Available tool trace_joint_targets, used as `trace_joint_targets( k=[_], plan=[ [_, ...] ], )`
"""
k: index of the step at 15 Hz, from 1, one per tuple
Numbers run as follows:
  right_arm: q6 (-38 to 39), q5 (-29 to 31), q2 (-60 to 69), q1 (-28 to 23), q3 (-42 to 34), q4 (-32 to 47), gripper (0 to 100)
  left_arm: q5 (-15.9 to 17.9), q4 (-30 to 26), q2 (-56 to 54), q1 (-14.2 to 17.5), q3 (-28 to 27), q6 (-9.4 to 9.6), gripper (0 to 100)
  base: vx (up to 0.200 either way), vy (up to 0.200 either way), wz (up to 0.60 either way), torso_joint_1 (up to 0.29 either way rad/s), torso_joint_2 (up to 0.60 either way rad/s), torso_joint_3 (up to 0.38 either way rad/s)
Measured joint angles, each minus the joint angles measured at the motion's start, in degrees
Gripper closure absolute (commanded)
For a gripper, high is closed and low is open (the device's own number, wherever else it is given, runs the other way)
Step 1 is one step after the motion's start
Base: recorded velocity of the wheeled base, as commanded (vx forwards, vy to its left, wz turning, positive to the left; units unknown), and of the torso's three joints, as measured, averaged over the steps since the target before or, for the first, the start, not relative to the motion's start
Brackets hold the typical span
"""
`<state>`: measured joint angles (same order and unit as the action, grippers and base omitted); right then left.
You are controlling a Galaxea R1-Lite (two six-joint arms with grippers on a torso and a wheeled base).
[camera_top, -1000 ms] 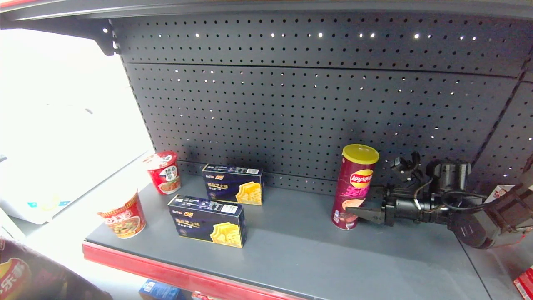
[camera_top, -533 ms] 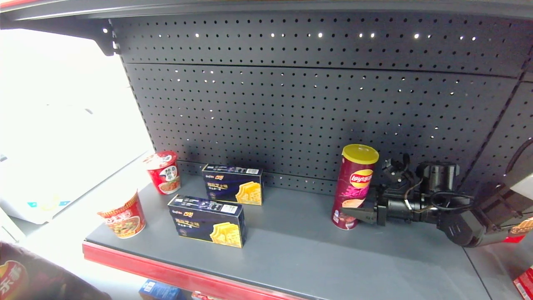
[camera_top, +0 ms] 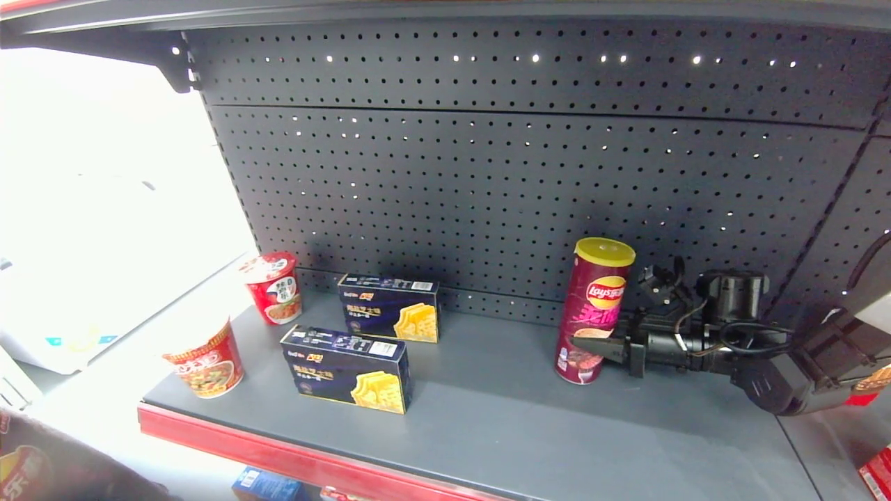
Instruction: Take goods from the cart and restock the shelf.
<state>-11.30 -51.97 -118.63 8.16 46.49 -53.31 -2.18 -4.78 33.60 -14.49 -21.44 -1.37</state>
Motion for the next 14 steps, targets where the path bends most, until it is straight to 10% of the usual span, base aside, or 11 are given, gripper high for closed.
trace_joint_targets(
  k=[14],
  plan=[
    [-0.11,2.97,24.86,0.79,-21.42,-0.17,100,0.00,0.35,-3.10,0.50,1.16,-0.55,100,0.000,0.000,0.00,0.000,0.00,0.000]
  ],
)
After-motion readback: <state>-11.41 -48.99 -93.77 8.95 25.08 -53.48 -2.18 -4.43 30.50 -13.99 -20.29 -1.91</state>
